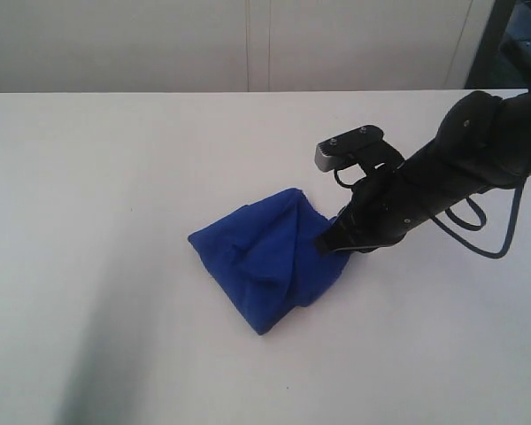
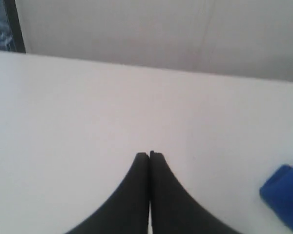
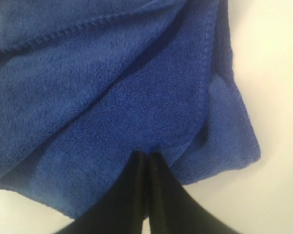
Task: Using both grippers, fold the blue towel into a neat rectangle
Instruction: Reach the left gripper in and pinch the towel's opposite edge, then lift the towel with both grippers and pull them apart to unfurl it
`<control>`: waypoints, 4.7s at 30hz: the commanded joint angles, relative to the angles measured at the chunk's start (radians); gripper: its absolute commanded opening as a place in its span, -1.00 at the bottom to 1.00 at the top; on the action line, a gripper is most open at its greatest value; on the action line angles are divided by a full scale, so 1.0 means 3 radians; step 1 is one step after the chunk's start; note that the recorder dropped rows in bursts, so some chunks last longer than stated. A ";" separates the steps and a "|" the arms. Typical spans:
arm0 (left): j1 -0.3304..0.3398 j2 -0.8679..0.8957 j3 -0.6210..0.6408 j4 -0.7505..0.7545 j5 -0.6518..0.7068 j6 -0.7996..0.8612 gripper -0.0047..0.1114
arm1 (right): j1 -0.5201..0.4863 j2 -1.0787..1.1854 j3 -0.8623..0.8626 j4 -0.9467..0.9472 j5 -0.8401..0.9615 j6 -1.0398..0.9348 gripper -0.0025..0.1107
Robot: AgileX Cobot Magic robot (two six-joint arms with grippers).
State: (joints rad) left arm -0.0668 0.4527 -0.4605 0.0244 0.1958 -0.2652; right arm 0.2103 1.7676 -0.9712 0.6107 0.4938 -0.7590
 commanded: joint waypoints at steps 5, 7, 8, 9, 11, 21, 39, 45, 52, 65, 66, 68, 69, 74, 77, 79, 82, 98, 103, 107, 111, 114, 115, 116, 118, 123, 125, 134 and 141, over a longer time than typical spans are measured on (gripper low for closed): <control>-0.0019 0.2014 -0.0405 -0.1956 0.0721 0.2066 -0.92 | -0.0024 0.0000 0.0016 0.0012 0.0044 0.0015 -0.96; -0.0042 0.2348 -0.0405 -0.2403 0.0727 0.2447 -0.92 | -0.0024 0.0000 0.0016 0.0012 0.0044 0.0015 -0.96; -0.0093 0.2498 -0.0412 -0.2662 0.0727 0.2700 -0.92 | -0.0024 0.0000 0.0016 0.0012 0.0044 0.0015 -0.96; -0.0168 0.2611 -0.0432 -0.2924 0.0727 0.2960 -0.92 | -0.0024 0.0000 0.0016 0.0012 0.0044 0.0015 -0.96; -0.0380 0.2869 -0.0509 -0.3311 0.0717 0.3366 -0.92 | -0.0024 0.0000 0.0016 0.0012 0.0044 0.0015 -0.96; -0.1170 0.3971 -0.1580 -0.3696 0.0622 0.3486 -0.92 | -0.0024 0.0014 0.0016 0.0012 0.0044 0.0010 -0.96; -0.1423 0.4506 -0.1924 -0.3852 0.0518 0.3493 0.00 | -0.0024 0.0243 0.0016 0.0012 0.0025 0.0024 -0.96; -0.1423 0.4537 -0.1924 -0.3944 0.0518 0.3510 0.02 | -0.0024 0.0243 0.0016 0.0012 0.0018 0.0024 -0.96; -0.1538 0.4717 -0.1924 -0.4020 0.0516 0.3518 0.01 | -0.0024 0.0243 0.0016 0.0012 0.0018 0.0024 -0.96; -0.1628 0.4750 -0.1924 -0.4020 0.0345 0.3523 -0.26 | -0.0024 0.0243 0.0016 0.0018 0.0007 0.0024 -0.96; -0.1628 0.4750 -0.1924 -0.4028 0.0345 0.3523 -0.31 | -0.0024 0.0243 0.0016 0.0018 0.0007 0.0024 -0.96; -0.1628 0.4729 -0.1924 -0.4042 0.0345 0.3523 -0.41 | -0.0024 0.0243 0.0016 0.0019 -0.0010 0.0024 -0.96; -0.1628 0.4711 -0.1929 -0.4042 0.0345 0.3523 -0.43 | -0.0024 0.0243 0.0016 0.0019 -0.0010 0.0024 -0.96; -0.1628 0.4672 -0.1992 -0.4042 0.0360 0.3523 -0.44 | -0.0024 0.0243 0.0016 0.0019 -0.0010 0.0024 -0.96; -0.1628 0.4672 -0.1999 -0.4042 0.0361 0.3523 -0.44 | -0.0024 0.0243 0.0016 0.0019 -0.0010 0.0024 -0.96; -0.1628 0.4672 -0.1999 -0.4042 0.0361 0.3523 -0.44 | -0.0024 0.0243 0.0016 0.0019 -0.0010 0.0024 -0.96; -0.1628 0.4672 -0.1999 -0.4042 0.0361 0.3523 -0.50 | -0.0024 0.0243 0.0016 0.0019 -0.0010 0.0024 -0.96; -0.1628 0.4443 -0.1999 -0.3530 0.0515 0.3575 -0.92 | -0.0024 0.0019 0.0016 -0.0017 -0.0211 0.0249 -0.96; -0.1628 0.4068 -0.1999 -0.2906 0.0904 0.3506 -0.92 | -0.0024 -0.0345 0.0016 -0.0201 -0.0198 0.0375 -0.96; -0.1628 0.3717 -0.1999 -0.2392 0.1107 0.3166 -0.92 | -0.0024 -0.0632 0.0016 -0.0470 -0.0128 0.0604 -0.96; -0.1628 0.3474 -0.1999 -0.2222 0.1227 0.2952 -0.92 | -0.0024 -0.0806 0.0021 -0.0551 -0.0069 0.0713 -0.96; -0.1628 0.3374 -0.1999 -0.2205 0.1302 0.2952 -0.92 | -0.0024 -0.0861 0.0021 -0.0568 -0.0032 0.0713 -0.96; -0.1628 0.3335 -0.1999 -0.2160 0.1342 0.2938 -0.92 | -0.0024 -0.0893 0.0021 -0.0598 -0.0007 0.0713 -0.96; -0.1628 0.3291 -0.1999 -0.2107 0.1366 0.2888 -0.92 | -0.0024 -0.0930 0.0021 -0.0615 0.0005 0.0713 -0.96; -0.1628 0.3194 -0.1999 -0.1937 0.1416 0.2744 -0.92 | -0.0024 -0.1063 0.0021 -0.0673 0.0029 0.0720 -0.96; -0.1628 0.2872 -0.1999 -0.1352 0.1602 0.2375 -0.92 | -0.0024 -0.1503 0.0021 -0.0854 0.0233 0.0835 -0.96; -0.1628 0.2756 -0.1999 -0.1182 0.1663 0.2282 -0.92 | -0.0024 -0.1641 0.0021 -0.0854 0.0384 0.0835 -0.96; -0.1628 0.2405 -0.1999 -0.0348 0.1824 0.1468 -0.92 | -0.0024 -0.1958 0.0067 -0.1571 0.0870 0.1411 -0.96; -0.1628 0.1991 -0.1999 0.0519 0.2227 0.0810 -0.92 | -0.0024 -0.2330 0.0067 -0.2175 0.1192 0.2133 -0.96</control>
State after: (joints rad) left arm -0.5497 1.1044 -1.0556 0.0895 0.7992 0.0591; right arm 0.2103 1.1167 -0.9546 0.0000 0.8259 -0.1682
